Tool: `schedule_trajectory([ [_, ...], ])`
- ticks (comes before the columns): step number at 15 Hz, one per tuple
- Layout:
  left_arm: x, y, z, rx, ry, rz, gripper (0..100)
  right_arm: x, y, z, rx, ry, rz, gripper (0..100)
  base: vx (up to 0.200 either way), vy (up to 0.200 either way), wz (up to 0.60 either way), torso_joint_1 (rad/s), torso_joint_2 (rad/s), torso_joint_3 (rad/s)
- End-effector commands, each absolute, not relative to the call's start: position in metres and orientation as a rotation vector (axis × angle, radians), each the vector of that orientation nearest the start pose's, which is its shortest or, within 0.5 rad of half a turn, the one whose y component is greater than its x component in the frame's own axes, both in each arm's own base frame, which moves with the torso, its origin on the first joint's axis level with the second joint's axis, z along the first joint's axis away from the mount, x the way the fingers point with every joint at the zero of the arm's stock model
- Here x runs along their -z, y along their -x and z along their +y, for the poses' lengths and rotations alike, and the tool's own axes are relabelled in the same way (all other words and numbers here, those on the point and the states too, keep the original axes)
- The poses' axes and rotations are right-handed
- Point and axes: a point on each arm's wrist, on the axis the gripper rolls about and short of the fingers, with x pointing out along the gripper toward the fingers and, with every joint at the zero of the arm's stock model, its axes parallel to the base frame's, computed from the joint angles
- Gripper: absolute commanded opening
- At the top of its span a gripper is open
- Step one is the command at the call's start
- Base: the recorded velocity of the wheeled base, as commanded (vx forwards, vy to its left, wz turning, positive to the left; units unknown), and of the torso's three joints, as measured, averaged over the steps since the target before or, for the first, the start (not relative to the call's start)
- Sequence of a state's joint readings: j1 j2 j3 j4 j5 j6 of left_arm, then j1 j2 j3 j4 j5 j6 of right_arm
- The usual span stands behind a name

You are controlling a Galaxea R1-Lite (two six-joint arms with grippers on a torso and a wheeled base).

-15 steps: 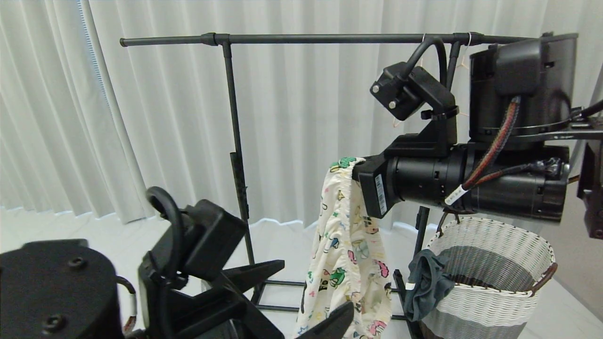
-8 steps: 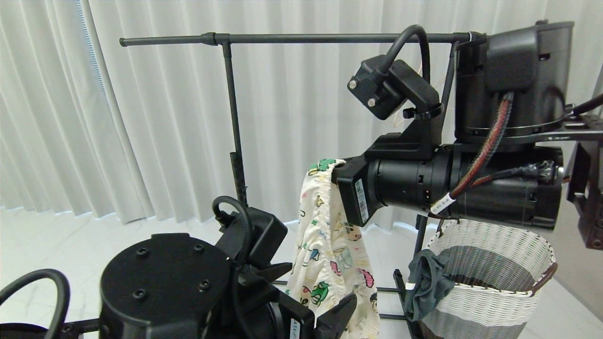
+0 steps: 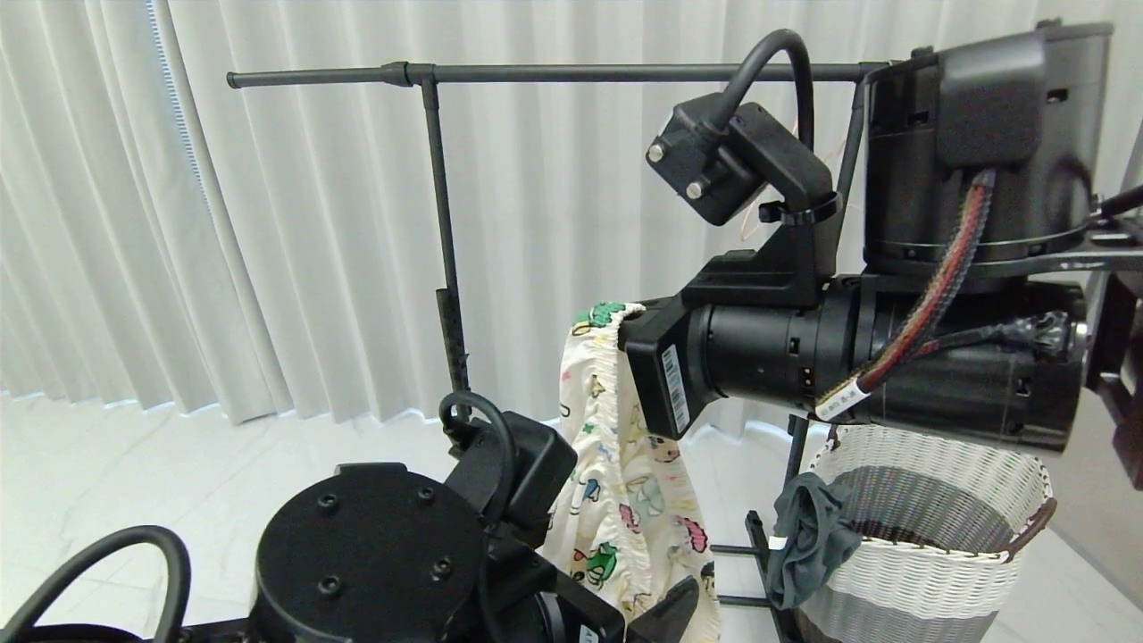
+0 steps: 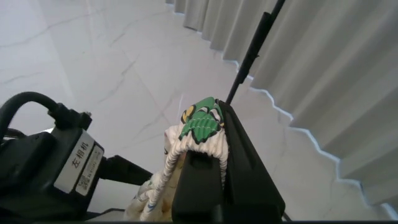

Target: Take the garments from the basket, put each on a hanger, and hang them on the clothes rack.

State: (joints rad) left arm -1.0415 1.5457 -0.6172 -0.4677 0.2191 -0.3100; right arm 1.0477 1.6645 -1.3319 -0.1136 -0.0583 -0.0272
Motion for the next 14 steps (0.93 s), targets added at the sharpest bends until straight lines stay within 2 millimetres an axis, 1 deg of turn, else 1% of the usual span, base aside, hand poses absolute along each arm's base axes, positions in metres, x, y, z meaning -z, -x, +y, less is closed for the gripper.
schedule_trajectory([
  [1,-0.155,-0.135,-0.209,0.706,0.004,0.513,100,-0.295,-0.158,0.270,-0.972,0.139,0.168,0,0.000,0.000,0.00,0.000,0.00,0.000],
  [3,-0.151,-0.141,-0.201,0.668,0.000,0.526,100,-0.297,-0.160,0.267,-0.947,0.138,0.165,0,0.000,0.000,0.00,0.000,0.00,0.000],
  [4,-0.150,-0.140,-0.201,0.668,-0.001,0.527,100,-0.297,-0.160,0.267,-0.947,0.138,0.165,0,0.000,0.000,0.00,0.000,0.00,0.000],
  [5,-0.148,-0.143,-0.198,0.648,-0.001,0.533,100,-0.297,-0.164,0.263,-0.931,0.137,0.163,0,0.000,0.000,0.00,0.000,0.00,0.000],
  [10,-0.133,-0.137,-0.184,0.634,-0.073,0.569,100,-0.303,-0.168,0.248,-0.893,0.144,0.171,0,0.000,0.000,0.00,0.000,0.00,0.000],
  [12,-0.129,-0.138,-0.180,0.622,-0.091,0.581,100,-0.304,-0.169,0.247,-0.887,0.143,0.170,0,0.000,0.000,0.00,0.000,0.00,0.000],
  [14,-0.131,-0.146,-0.167,0.571,-0.099,0.565,100,-0.305,-0.171,0.241,-0.869,0.146,0.177,0,0.000,0.000,0.00,0.000,0.00,0.000],
])
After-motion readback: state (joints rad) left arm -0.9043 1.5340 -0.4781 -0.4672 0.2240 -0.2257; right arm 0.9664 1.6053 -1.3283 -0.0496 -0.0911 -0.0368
